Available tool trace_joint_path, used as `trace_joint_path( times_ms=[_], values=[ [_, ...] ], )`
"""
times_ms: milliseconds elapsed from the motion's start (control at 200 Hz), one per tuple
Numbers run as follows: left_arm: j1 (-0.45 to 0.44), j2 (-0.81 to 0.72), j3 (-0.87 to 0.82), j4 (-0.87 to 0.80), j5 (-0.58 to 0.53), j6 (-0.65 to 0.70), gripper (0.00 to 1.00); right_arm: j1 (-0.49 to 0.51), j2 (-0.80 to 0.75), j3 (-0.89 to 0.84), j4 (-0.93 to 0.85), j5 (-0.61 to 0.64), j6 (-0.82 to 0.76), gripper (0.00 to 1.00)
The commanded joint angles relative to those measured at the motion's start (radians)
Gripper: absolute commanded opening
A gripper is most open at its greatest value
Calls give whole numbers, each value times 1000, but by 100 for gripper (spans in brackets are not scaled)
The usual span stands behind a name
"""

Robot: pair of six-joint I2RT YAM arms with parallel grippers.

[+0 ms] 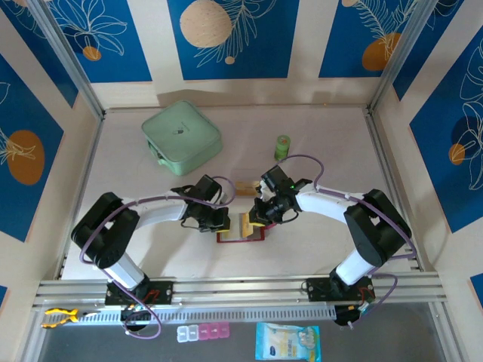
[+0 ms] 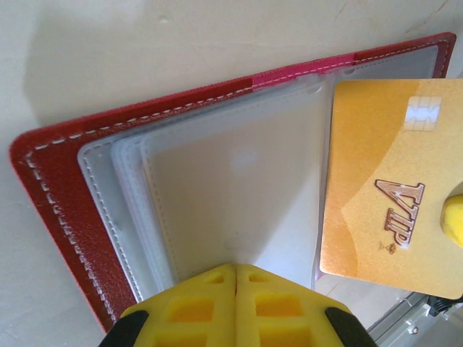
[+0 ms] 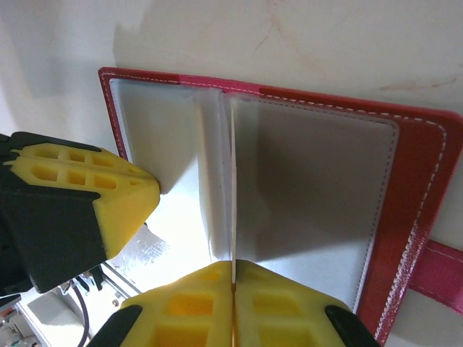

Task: Take the credit cards out of the card holder

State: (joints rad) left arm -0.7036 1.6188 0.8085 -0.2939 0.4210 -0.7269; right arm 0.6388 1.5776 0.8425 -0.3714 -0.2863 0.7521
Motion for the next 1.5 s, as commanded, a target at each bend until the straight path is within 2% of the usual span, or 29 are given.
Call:
trace_joint_path(
  times_ms=[0,140,240,505,635,850,955,1175,1496],
  values=[
    [-7,-16,-16,-28,-24,-1,0,7,-63,-5,-34,14,2,7],
    [-7,-36,7,-57,-40,5,1,-8,-120,19,-87,31,-35,6],
    [-7,-61,14,-72,-58,12,2,-24,-146,63,-158,38,-133,6],
    [-2,-120,-7,-74,-117,13,6,-57,-75,279,-390,77,-668,7],
    [5,-102,-28,-66,-108,20,7,-61,-26,386,-453,190,-926,7],
    [3,-48,-52,-16,-38,8,7,-58,94,580,-554,385,-1255,3],
    [4,-44,-53,-14,-29,9,7,-55,163,663,-613,388,-1375,3],
    [3,-63,-51,-27,-35,4,7,-53,304,821,-703,427,-1500,2],
    [23,-126,-46,-66,-80,7,7,-46,407,925,-715,418,-1560,2]
  ],
)
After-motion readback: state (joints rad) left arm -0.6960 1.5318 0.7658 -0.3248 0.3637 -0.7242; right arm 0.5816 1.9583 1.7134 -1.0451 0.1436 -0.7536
